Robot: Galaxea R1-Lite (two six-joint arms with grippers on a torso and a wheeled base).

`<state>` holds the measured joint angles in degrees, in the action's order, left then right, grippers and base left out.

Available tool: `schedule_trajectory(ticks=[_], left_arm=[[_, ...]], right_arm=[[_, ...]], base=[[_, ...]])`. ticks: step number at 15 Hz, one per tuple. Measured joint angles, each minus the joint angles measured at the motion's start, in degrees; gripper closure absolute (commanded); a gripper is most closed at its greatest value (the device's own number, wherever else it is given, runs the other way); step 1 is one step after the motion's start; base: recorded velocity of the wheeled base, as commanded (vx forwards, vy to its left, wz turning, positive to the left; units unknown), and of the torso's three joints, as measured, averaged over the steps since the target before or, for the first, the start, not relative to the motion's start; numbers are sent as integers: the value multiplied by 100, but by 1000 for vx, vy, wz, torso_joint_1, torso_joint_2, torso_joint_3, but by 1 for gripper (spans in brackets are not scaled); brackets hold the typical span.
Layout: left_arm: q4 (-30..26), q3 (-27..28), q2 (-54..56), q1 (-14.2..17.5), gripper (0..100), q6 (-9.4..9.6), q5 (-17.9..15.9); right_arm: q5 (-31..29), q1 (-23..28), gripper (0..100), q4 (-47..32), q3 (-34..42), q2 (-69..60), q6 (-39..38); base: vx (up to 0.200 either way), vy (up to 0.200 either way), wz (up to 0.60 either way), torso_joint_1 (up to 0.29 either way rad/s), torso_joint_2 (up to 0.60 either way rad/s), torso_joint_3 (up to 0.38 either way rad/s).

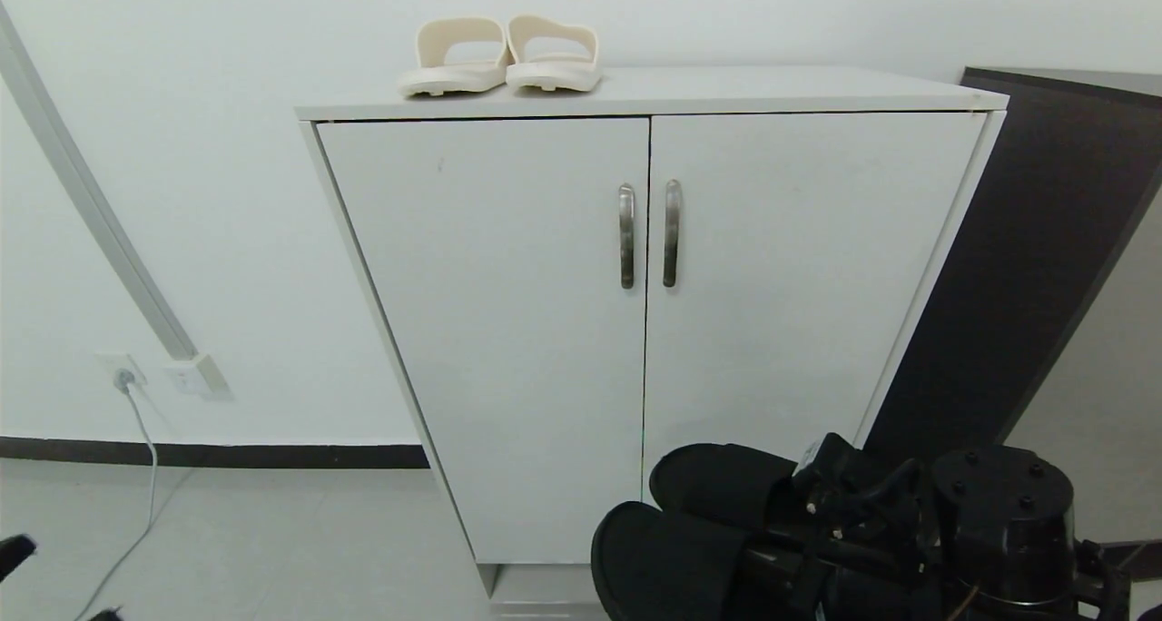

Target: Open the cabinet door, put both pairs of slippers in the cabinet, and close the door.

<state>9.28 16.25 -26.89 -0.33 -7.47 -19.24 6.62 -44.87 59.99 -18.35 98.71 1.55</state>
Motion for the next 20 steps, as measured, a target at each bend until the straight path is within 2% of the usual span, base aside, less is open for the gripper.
schedule_trajectory(ticks=[2,3,4,7,9,10,13,14,17,20], left_arm=[[675,279,-1025,-101,0,-35,-477],[917,414,-1406,-219,0,-49,-608],[1026,572,-1781,-468,0,-55,-679],[1157,1161,-2655,-1557,0,-82,-734],[1172,1558,-3121,-2078,0,-172,-739],[1174,1812,-3410,-2383,0,-295,-736],[1328,2837,-4345,-3327,0,-1020,-731],[1486,3118,-4640,-3578,0,-1119,-730],[1660,3779,-5370,-4096,0,-1203,-675],[1680,4443,-6070,-4241,0,-1225,-574]], right_arm=[[27,-49,100,35,20,0,4],[22,-49,100,63,30,2,4],[20,-60,100,165,55,5,1],[22,-82,100,197,90,33,1],[5,-145,100,272,94,68,6],[7,-167,100,283,94,82,4],[5,-182,100,285,83,121,0],[5,-187,100,312,79,135,4],[-9,-187,100,349,88,171,9],[-17,-188,100,354,101,197,11]], base=[[0,0,0,0,0,0],[0,0,0,0,0,0],[0,0,0,0,0,0],[0,0,0,0,0,0],[0,0,0,0,0,0],[0,0,0,0,0,0],[0,0,0,0,0,0],[0,0,0,0,0,0],[0,0,0,0,0,0],[0,0,0,0,0,0]])
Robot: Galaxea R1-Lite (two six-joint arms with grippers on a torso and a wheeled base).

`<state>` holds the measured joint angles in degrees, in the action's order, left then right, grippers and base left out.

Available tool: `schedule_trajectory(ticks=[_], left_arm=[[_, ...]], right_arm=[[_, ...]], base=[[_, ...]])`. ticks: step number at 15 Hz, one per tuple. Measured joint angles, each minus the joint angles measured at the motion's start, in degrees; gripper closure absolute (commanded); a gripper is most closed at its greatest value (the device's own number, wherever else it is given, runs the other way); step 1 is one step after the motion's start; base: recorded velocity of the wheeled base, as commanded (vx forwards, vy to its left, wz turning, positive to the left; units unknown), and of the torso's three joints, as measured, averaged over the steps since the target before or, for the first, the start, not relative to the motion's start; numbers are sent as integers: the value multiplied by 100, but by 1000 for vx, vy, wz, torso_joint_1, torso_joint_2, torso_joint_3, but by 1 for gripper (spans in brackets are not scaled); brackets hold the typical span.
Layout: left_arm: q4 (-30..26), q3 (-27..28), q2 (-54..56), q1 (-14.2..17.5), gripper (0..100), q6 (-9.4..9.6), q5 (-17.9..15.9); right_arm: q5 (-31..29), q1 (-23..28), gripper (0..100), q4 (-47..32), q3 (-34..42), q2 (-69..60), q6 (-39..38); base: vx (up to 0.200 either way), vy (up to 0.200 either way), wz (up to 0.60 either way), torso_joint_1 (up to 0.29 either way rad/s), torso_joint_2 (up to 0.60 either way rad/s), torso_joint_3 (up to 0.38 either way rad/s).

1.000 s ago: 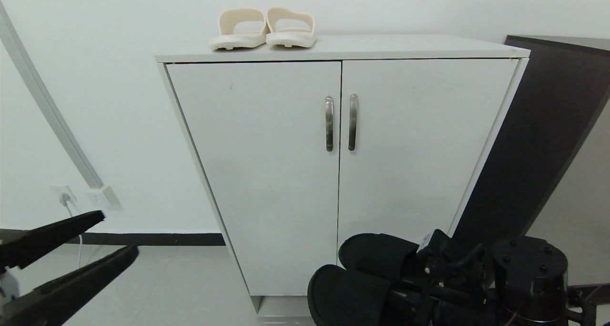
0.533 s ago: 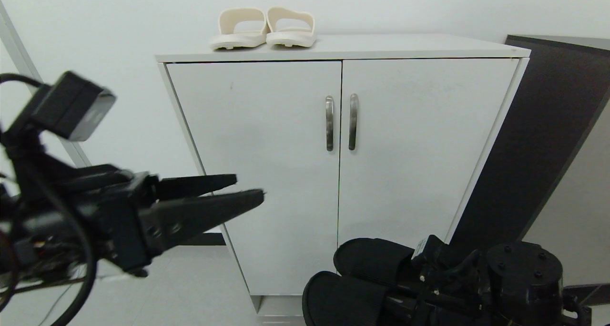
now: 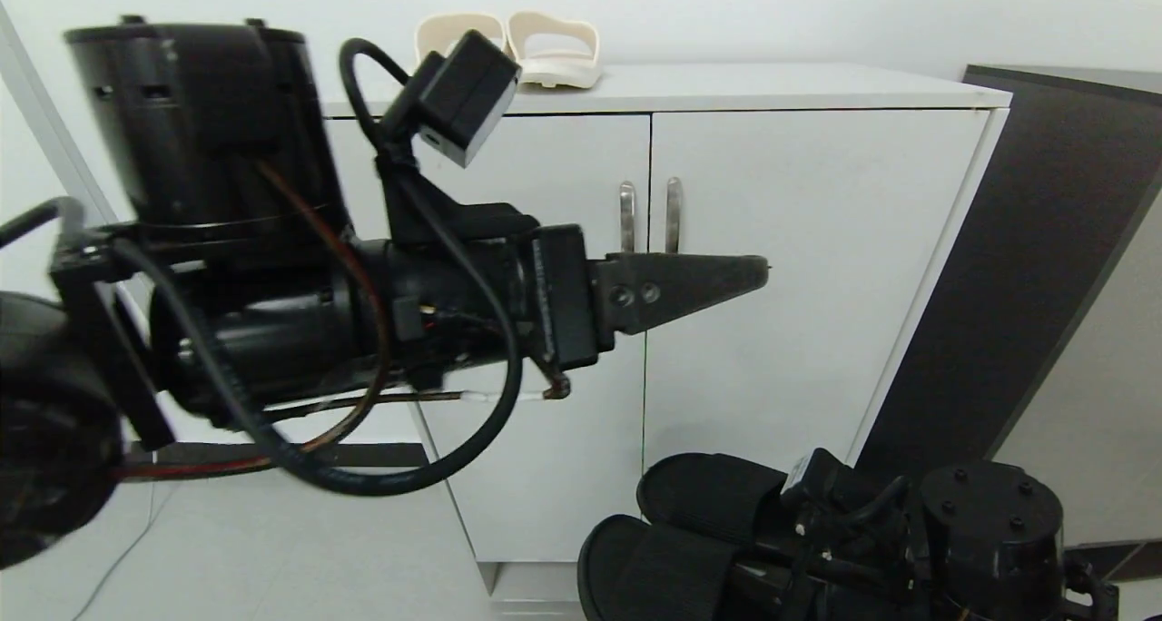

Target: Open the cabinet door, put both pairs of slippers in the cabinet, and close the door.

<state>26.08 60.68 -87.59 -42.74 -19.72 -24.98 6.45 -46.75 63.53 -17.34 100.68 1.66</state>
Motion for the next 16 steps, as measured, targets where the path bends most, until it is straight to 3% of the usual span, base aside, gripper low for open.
schedule_trajectory(ticks=[5,9,16], left_arm=[[0,709,-791,-20,0,40,791],[4,1217,-1300,-6,0,40,1614],[2,1696,-1853,187,0,33,2064]], right_arm=[[-11,4,100,9,-7,87,4],[-18,1,100,9,-7,108,0],[-22,1,100,17,2,111,0]], base=[[0,0,0,0,0,0],[0,0,0,0,0,0],[0,0,0,0,0,0]])
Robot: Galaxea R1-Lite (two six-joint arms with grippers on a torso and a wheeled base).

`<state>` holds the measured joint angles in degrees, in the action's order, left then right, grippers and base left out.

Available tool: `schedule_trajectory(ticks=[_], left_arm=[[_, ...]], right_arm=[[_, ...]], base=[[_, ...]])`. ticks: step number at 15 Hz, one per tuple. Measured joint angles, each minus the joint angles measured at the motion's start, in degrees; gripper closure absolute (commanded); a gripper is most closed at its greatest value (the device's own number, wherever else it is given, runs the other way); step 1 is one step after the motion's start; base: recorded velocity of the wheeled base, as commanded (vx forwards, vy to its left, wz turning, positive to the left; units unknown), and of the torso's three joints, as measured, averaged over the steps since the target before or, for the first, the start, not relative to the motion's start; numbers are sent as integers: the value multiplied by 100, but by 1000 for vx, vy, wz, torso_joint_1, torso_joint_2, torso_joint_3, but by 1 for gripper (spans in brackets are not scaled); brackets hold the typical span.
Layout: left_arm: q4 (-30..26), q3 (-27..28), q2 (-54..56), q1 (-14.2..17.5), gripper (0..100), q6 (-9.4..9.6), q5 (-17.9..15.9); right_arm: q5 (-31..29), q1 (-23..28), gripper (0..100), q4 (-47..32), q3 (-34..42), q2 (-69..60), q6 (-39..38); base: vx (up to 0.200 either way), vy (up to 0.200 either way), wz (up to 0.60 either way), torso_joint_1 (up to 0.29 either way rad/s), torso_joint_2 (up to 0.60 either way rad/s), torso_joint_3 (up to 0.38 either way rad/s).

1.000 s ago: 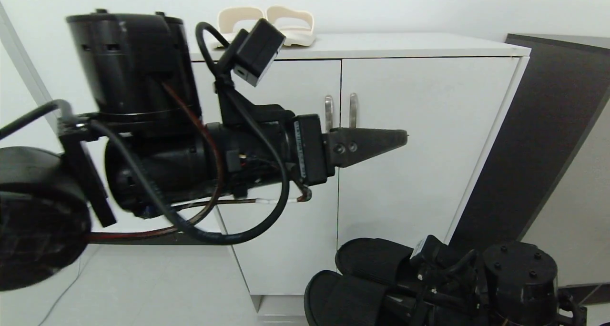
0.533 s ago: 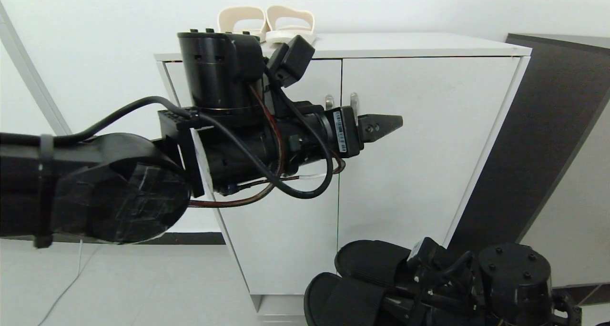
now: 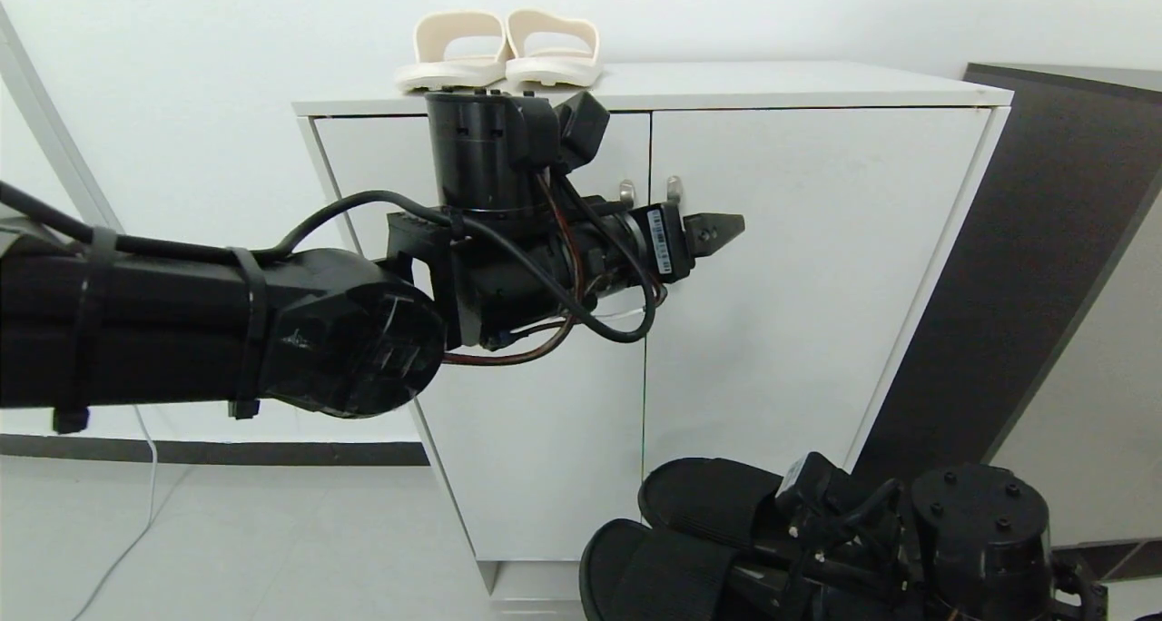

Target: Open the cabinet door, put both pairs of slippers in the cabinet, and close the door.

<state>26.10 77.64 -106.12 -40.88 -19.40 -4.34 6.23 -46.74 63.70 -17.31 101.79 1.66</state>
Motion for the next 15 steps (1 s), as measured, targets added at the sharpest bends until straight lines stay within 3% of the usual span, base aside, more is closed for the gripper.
schedule_trajectory(ticks=[5,7,10,13,14,15], left_arm=[[-5,306,-210,105,0,-28,-90],[-10,384,-286,129,0,-55,-332],[-21,447,-345,157,0,-349,-848],[-18,463,-363,212,0,-452,-1019],[-13,463,-366,216,100,-503,-1028],[-13,463,-372,227,100,-514,-1024]], right_arm=[[0,2,100,49,-2,-2,0],[0,0,100,73,4,0,0],[1,0,100,79,23,0,4],[15,2,100,79,34,0,9],[15,0,100,79,34,0,20],[15,0,100,79,34,0,23]], base=[[0,0,0,0,0,0],[0,0,0,0,0,0],[0,0,0,0,0,0],[0,0,0,0,0,0],[0,0,0,0,0,0],[0,0,0,0,0,0]])
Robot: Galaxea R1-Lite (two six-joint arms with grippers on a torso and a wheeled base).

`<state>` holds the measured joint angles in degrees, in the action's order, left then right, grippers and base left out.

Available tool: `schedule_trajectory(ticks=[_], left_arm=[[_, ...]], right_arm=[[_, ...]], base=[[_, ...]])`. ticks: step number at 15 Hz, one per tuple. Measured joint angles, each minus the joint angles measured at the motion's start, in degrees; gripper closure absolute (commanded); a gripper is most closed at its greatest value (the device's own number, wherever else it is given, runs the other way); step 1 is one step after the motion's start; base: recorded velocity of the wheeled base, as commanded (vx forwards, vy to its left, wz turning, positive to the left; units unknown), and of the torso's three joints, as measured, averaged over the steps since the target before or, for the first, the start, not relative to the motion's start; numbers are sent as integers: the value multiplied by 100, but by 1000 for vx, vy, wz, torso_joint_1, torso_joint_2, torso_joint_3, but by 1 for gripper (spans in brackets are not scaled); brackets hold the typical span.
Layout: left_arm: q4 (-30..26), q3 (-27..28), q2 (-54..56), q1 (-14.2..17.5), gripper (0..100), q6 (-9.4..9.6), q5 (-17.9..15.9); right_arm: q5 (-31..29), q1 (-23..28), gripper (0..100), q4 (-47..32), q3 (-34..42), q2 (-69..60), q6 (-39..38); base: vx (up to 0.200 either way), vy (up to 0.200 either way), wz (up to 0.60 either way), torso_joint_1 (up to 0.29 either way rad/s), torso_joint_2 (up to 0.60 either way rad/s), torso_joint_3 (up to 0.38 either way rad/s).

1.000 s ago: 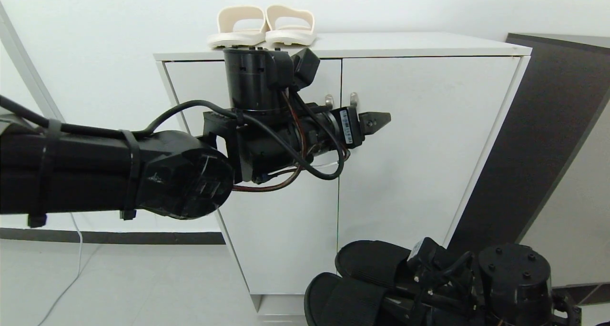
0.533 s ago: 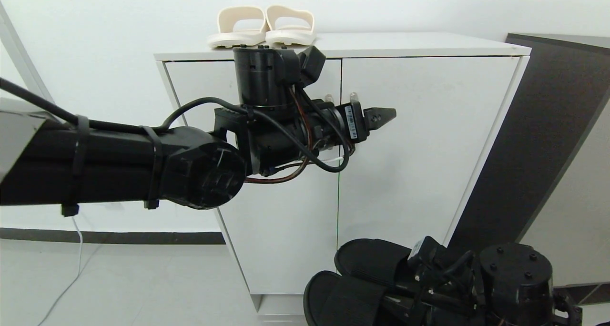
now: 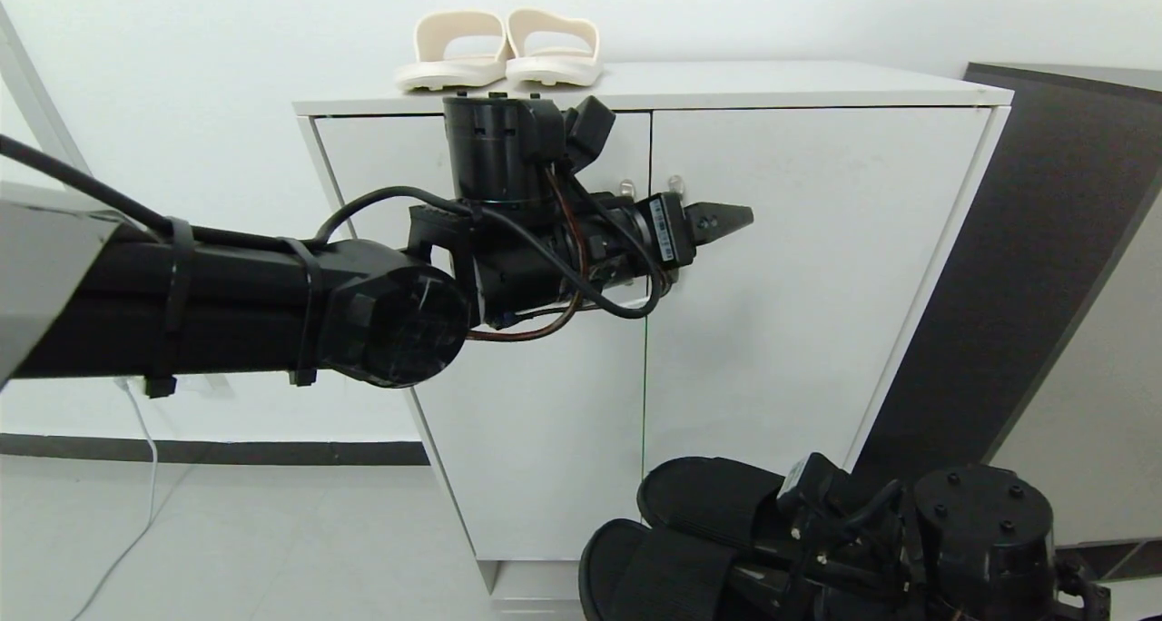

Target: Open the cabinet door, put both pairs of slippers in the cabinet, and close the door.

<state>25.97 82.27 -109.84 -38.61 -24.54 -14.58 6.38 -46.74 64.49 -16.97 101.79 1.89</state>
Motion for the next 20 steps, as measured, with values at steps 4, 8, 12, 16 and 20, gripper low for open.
schedule_trajectory(ticks=[4,8,12,16,20], left_arm=[[-21,16,-17,30,100,-1,-6],[37,-204,88,24,100,-1,33],[88,-1042,647,-80,100,-1,33],[356,-1968,1477,-295,100,11,66],[391,-2313,1974,-201,100,-6,-2]], right_arm=[[16,-6,100,16,2,-4,73],[158,-56,100,232,146,-11,76],[1172,-163,100,1067,769,-50,218],[1409,-213,100,1349,1251,-59,377],[1664,-276,100,1360,1548,-63,681]], base=[[0,0,0,0,0,0],[0,0,0,0,0,0],[0,0,0,0,0,0],[0,0,0,0,0,0],[0,0,0,0,0,0]])
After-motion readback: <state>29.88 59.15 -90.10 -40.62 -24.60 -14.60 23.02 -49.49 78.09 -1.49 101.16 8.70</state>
